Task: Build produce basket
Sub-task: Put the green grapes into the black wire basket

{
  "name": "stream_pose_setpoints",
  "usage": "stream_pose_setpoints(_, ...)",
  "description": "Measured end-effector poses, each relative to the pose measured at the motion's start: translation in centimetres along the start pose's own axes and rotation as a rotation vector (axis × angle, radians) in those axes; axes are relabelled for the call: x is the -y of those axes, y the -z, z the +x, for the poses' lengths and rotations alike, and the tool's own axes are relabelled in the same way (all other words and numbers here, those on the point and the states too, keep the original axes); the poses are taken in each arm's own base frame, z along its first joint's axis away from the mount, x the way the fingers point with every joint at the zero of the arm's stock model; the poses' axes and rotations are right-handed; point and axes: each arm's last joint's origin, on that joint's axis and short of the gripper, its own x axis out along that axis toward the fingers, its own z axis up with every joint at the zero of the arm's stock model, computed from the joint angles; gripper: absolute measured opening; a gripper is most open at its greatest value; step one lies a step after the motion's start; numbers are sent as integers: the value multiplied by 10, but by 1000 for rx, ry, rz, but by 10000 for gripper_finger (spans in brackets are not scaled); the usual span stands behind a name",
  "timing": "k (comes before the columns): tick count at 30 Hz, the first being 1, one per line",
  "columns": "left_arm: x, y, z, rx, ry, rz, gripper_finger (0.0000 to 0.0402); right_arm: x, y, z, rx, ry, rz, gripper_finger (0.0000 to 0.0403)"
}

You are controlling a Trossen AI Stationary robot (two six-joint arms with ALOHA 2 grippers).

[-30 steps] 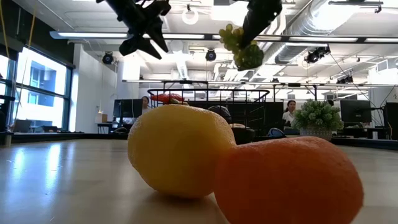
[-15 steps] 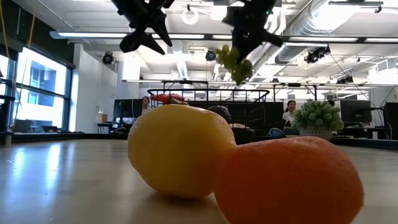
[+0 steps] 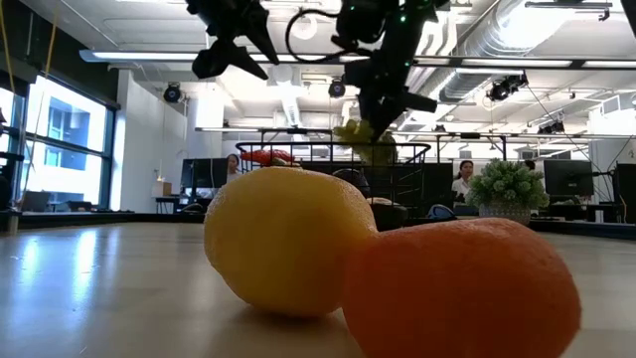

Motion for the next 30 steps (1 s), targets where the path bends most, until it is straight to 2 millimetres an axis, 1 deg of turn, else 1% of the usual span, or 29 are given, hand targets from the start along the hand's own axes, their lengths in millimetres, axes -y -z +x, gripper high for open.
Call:
stream_pose_setpoints(3, 1, 0, 0, -1, 2, 2, 131, 2, 2, 9, 0, -16, 45, 33)
stream_pose_setpoints(6, 1, 0, 0, 0, 3, 2, 131, 3, 5, 16, -15, -32, 55, 37)
stream_pose_setpoints(10, 1, 0, 0, 0, 3, 4, 131, 5, 8, 22, -26, -33, 90, 53)
stream_pose_setpoints(13, 1, 0, 0, 0, 3, 5, 131, 5, 8, 22, -44, -27, 124, 75)
stream_pose_setpoints(18, 1, 0, 0, 0, 3, 5, 131, 5, 8, 22, -47, -25, 149, 122)
stream_pose_setpoints(22, 1, 0, 0, -1, 2, 5, 131, 3, 4, 21, -63, -8, 160, 151)
stream_pose_setpoints(26, 0, 1, 0, -15, 0, 4, 131, 1, 0, 19, -67, -1, 186, 167)
stream_pose_setpoints(30, -2, 4, 0, -44, -23, 1, 131, -1, -1, 18, -87, 2, 211, 170)
